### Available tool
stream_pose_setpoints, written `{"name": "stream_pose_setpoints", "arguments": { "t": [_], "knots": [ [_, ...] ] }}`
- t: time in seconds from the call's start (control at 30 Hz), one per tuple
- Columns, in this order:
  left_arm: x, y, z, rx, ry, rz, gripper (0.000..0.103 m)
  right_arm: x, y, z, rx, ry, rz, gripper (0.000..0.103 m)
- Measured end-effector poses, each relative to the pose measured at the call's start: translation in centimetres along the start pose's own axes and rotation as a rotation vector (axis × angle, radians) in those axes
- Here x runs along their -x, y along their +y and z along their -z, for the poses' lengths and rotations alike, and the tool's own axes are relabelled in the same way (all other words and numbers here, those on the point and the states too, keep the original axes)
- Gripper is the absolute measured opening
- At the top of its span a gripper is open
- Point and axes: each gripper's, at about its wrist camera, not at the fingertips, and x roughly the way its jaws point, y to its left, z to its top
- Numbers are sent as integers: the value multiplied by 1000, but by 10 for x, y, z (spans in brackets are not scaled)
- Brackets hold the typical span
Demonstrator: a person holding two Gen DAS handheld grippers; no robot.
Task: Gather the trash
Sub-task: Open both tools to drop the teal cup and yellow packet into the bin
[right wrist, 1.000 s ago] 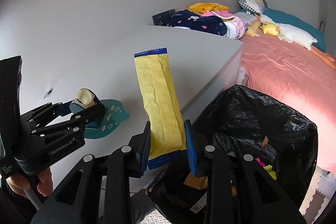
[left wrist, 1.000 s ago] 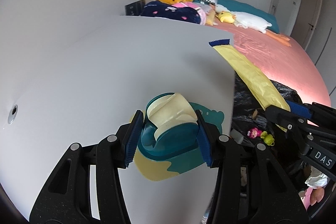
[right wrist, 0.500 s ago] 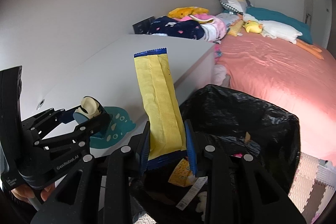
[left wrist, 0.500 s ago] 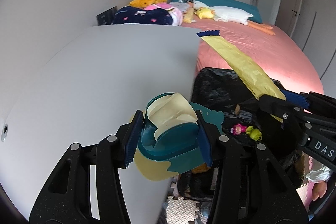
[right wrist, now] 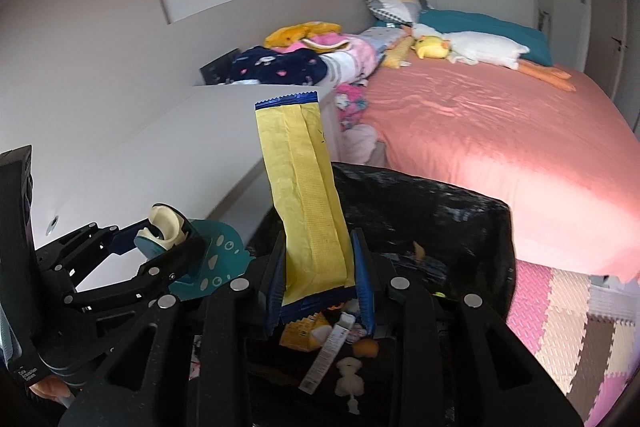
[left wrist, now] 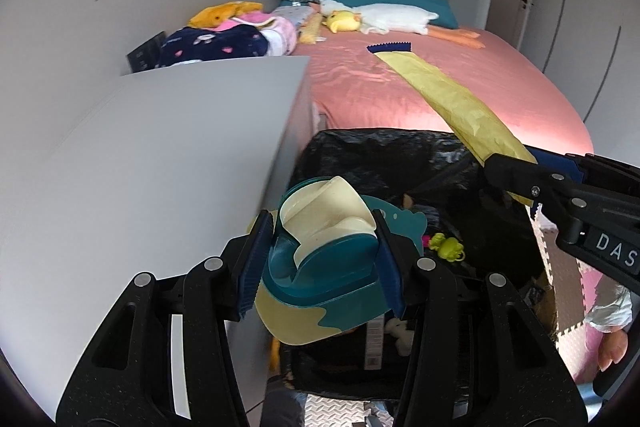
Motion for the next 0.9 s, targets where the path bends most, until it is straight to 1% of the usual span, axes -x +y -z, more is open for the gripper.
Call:
{"name": "stream_pose_setpoints", "arguments": {
  "t": [0.4, 0.67, 0.77, 0.8, 0.83, 0.87, 0.9],
  "knots": [
    [-12, -35, -4, -72, 21, 42, 48, 12, -42, 13, -78, 0, 73, 31],
    [-21, -41, -4, -90, 42, 45, 48, 5, -55, 14, -108, 20, 93, 31],
    [-26, -41, -5, -98, 66, 45, 49, 2, -56, 10, -117, 22, 105, 32],
    [-27, -41, -5, -105, 72, 51, 53, 3, -56, 9, -119, 16, 102, 36],
    [-28, -42, -6, -111, 79, 48, 72, 4, -57, 8, -125, 8, 105, 54],
    [-27, -43, -6, -117, 78, 37, 83, 7, -58, 6, -138, -11, 119, 73],
    [-24, -44, -6, -124, 56, 24, 95, 11, -58, 4, -146, -38, 137, 77]
  ]
}}
